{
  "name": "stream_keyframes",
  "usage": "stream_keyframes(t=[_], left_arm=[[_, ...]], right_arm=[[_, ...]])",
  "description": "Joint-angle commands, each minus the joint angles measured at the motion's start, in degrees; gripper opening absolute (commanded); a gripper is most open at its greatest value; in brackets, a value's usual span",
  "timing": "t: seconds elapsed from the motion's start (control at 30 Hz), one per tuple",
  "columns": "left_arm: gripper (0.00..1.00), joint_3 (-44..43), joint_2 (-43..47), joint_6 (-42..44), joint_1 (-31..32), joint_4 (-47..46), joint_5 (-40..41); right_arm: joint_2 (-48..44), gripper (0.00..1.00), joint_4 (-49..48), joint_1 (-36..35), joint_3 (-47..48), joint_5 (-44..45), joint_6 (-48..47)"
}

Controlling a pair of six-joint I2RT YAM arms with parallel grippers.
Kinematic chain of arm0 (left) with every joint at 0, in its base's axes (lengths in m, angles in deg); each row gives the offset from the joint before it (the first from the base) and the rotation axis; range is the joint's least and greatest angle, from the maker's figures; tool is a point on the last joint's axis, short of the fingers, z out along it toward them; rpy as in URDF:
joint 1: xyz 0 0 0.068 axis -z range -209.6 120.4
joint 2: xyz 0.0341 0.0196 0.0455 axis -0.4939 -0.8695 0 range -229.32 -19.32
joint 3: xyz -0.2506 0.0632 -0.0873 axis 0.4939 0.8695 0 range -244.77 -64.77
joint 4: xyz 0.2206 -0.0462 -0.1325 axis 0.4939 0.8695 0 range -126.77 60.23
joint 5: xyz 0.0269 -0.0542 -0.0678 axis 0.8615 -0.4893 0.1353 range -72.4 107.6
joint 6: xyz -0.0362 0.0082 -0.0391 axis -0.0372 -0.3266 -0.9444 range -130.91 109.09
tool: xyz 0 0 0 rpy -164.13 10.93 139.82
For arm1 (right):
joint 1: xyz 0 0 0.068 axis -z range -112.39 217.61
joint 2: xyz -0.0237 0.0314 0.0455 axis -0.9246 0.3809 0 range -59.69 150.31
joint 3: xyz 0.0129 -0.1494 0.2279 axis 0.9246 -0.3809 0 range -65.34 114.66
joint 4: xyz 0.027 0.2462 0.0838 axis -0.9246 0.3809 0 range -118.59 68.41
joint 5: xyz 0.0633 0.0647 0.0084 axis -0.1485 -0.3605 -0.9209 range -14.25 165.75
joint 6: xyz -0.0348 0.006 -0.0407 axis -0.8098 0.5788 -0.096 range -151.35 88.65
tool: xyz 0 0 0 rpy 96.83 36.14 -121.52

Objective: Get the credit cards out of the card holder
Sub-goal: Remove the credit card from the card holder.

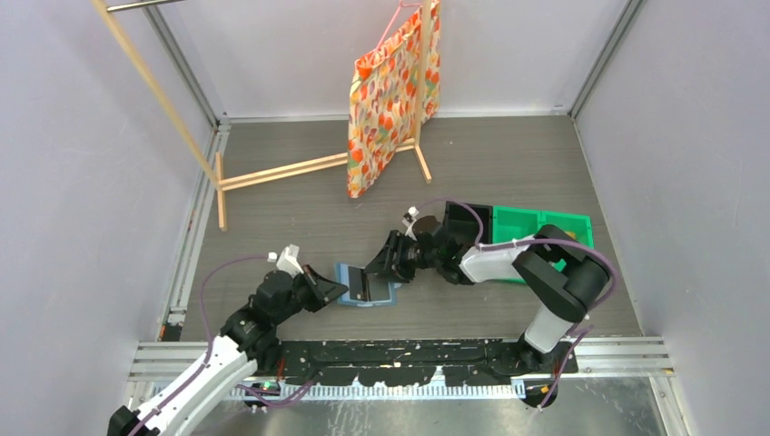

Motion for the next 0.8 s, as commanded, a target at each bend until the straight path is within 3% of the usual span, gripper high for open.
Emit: stream_keyframes(t=[0.0,0.27,0.53,0.6,0.77], left_arm=[[0.01,2.25,3.41,-1.93,-0.52,6.16,-1.16],[0.01,2.26,10.99,-7.33,-0.55,5.46,-2.18],[0.01,2.35,13.61,-10.77,-0.54,0.96,-4.49],[0.01,2.37,13.76,-11.48,-0.58,-0.78,-4.72],[0.01,2.58,12.52,-12.47,-0.54,-6.13,-5.83]], right_arm=[[3.97,0.53,-11.40,-0.06,-3.38,-3.36,4.92],[3.55,0.54,-20.91,0.03,-7.30,-4.48,8.22],[6.31,0.55,-39.01,-0.03,-10.57,-6.40,18.23],[5.61,0.55,-39.02,-0.13,-10.60,-6.30,18.29],[1.01,0.57,-28.50,-0.15,-8.78,-5.66,13.15]])
